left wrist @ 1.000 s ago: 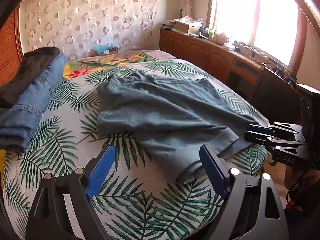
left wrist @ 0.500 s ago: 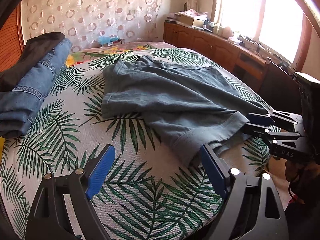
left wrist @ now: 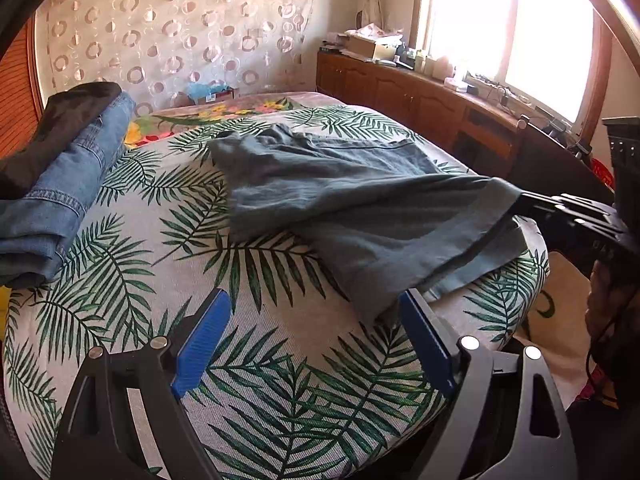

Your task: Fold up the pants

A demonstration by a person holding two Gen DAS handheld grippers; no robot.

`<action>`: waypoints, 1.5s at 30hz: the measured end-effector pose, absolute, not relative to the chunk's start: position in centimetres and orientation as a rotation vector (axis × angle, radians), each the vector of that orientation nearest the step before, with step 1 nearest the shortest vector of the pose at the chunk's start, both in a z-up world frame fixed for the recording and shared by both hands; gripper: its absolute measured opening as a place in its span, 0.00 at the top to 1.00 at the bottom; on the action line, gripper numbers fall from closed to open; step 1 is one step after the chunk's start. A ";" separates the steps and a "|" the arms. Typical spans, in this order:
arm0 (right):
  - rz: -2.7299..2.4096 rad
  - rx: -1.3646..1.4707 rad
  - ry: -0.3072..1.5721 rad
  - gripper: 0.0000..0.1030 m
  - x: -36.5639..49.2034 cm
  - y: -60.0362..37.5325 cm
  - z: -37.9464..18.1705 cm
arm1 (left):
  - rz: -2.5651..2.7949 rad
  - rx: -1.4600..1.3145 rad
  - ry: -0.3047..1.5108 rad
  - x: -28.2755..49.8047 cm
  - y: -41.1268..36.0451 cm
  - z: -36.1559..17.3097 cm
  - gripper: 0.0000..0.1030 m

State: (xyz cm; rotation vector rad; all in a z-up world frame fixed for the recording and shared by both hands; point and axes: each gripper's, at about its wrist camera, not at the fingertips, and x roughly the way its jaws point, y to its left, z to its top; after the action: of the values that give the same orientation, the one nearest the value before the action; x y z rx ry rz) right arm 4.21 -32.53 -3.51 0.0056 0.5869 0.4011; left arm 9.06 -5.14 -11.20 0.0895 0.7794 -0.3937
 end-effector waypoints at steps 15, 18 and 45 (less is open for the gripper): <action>0.299 -0.006 0.650 0.97 2.5 -33.6 -5.1 | -0.413 0.121 0.787 10.2 -6.8 -11.4 0.16; 0.298 0.001 0.675 0.97 3.1 -33.6 -5.3 | -0.415 0.127 0.785 10.3 -7.0 -11.4 0.16; 0.272 0.022 0.642 0.86 7.9 -36.2 -3.2 | -0.405 0.148 0.769 13.1 -9.1 -11.5 0.16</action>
State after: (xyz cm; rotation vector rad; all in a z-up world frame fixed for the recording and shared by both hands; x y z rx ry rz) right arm 7.89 -36.18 -3.17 0.0220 0.6417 0.2721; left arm 13.14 -9.06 -11.54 0.1480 0.7686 -0.4046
